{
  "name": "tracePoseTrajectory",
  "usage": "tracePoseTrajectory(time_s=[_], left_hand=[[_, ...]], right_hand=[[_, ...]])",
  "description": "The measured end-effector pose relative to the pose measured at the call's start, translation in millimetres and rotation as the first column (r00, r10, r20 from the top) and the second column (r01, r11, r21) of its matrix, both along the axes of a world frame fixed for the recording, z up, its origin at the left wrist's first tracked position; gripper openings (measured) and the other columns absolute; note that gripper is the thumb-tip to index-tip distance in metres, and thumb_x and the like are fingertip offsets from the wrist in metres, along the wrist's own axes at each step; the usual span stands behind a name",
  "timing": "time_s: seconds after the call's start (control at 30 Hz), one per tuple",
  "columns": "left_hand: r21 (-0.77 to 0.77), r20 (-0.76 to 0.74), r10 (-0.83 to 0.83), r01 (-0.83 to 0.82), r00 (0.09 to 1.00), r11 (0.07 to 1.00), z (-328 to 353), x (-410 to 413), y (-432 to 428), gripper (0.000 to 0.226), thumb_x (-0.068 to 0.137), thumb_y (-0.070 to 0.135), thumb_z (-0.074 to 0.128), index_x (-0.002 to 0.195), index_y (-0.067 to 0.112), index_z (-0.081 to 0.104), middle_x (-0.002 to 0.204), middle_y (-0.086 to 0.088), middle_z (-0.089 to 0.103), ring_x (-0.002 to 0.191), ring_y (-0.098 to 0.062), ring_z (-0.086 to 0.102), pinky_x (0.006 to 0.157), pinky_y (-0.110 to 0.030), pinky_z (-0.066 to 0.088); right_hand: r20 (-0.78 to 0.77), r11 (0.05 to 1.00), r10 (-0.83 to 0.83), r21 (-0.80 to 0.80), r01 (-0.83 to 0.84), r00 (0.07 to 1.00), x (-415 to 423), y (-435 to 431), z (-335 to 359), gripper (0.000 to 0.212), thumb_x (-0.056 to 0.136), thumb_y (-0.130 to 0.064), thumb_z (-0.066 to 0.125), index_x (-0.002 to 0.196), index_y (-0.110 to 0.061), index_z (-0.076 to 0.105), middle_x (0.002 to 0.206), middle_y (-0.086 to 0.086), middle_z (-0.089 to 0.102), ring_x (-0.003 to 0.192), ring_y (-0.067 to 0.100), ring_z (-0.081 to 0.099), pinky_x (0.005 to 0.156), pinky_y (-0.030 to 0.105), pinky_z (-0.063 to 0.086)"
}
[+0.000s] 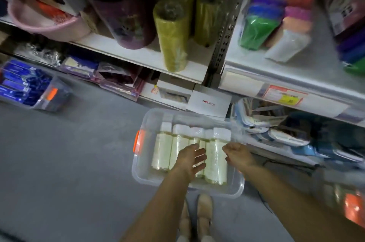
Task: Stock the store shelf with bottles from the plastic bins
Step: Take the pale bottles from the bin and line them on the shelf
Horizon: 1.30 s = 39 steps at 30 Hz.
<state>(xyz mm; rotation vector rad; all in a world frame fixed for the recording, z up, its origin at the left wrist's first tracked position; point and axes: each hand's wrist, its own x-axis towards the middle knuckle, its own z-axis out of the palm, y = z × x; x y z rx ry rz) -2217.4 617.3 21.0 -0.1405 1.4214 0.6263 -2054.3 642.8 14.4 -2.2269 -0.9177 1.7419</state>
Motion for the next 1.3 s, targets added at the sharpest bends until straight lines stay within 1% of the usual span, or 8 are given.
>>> tracePoseTrajectory(time_s=[0.07,0.2,0.4,0.57,0.77,1.0,1.2,1.3], left_hand=[[-0.023,0.001,-0.016,0.016,1.0,1.0,-26,8,-3,0.019,0.103,0.023,0.05,0.116,0.013,0.059,0.102,-0.005,0.069,0.093,-0.022,0.064,0.073,-0.034,0.052],[-0.053,-0.009,-0.071,0.071,0.997,0.996,-70,24,-9,0.03,0.102,0.03,0.051,0.125,0.012,0.059,0.113,-0.002,0.065,0.107,-0.021,0.059,0.085,-0.037,0.05],[-0.054,0.001,-0.101,0.101,0.995,0.993,-127,43,-14,0.059,0.102,0.056,0.036,0.14,0.015,0.054,0.142,0.002,0.055,0.134,-0.02,0.047,0.114,-0.044,0.036],[-0.037,0.063,-0.124,0.127,0.99,0.991,-144,52,-8,0.072,0.098,0.07,0.023,0.135,0.02,0.06,0.13,0.005,0.063,0.114,-0.015,0.058,0.099,-0.036,0.042],[-0.003,0.076,-0.184,0.185,0.98,0.983,-154,48,-5,0.087,0.089,0.082,0.016,0.142,0.025,0.055,0.139,0.006,0.06,0.132,-0.017,0.05,0.116,-0.041,0.032],[0.018,0.069,-0.151,0.15,0.986,0.989,-128,21,-13,0.07,0.096,0.073,0.028,0.128,0.023,0.064,0.121,0.006,0.068,0.114,-0.018,0.061,0.108,-0.042,0.042],[0.11,0.077,-0.12,0.111,0.99,0.988,-59,-6,-9,0.041,0.1,0.048,0.051,0.12,0.018,0.067,0.117,-0.001,0.071,0.108,-0.02,0.066,0.091,-0.035,0.053],[0.185,0.04,-0.133,0.123,0.99,0.975,-18,-19,-2,0.037,0.098,0.046,0.057,0.117,0.016,0.068,0.116,-0.003,0.072,0.104,-0.019,0.068,0.087,-0.032,0.055]], right_hand=[[0.01,1.0,-0.013,-0.022,0.013,1.0,1,-6,-25,0.011,0.094,-0.017,0.063,0.103,-0.009,0.064,0.099,0.012,0.059,0.087,0.024,0.055,0.087,0.037,0.046],[0.055,0.996,0.024,-0.088,-0.02,0.998,0,-14,-61,0.062,0.096,-0.024,0.06,0.149,-0.006,0.033,0.149,0.011,0.043,0.132,0.028,0.047,0.109,0.037,0.038],[0.169,0.992,0.058,-0.122,-0.038,0.984,-5,-24,-110,0.079,0.089,-0.029,0.065,0.151,-0.006,0.022,0.148,0.013,0.04,0.135,0.034,0.042,0.11,0.046,0.038],[0.196,0.997,0.004,-0.081,0.012,0.981,-11,-35,-135,0.089,0.07,-0.038,0.078,0.141,-0.013,0.03,0.134,0.014,0.048,0.125,0.037,0.05,0.103,0.05,0.044],[0.21,0.999,-0.037,0.001,0.038,0.977,-14,-40,-148,0.095,0.058,-0.033,0.091,0.131,-0.012,0.034,0.126,0.012,0.051,0.116,0.034,0.053,0.097,0.051,0.048],[-0.061,0.994,-0.11,0.003,0.11,0.992,-1,-39,-120,0.071,0.066,-0.009,0.087,0.122,-0.016,0.044,0.109,0.002,0.063,0.093,0.019,0.064,0.07,0.033,0.05],[-0.412,0.992,-0.112,-0.102,0.076,0.904,-1,-30,-59,0.1,0.042,-0.026,0.094,0.132,-0.015,0.052,0.116,0.01,0.071,0.103,0.031,0.071,0.091,0.056,0.055],[-0.558,0.992,-0.095,-0.127,0.028,0.824,-8,-27,-19,0.087,0.054,-0.018,0.088,0.133,-0.01,0.054,0.118,0.018,0.069,0.106,0.036,0.069,0.091,0.054,0.055]])
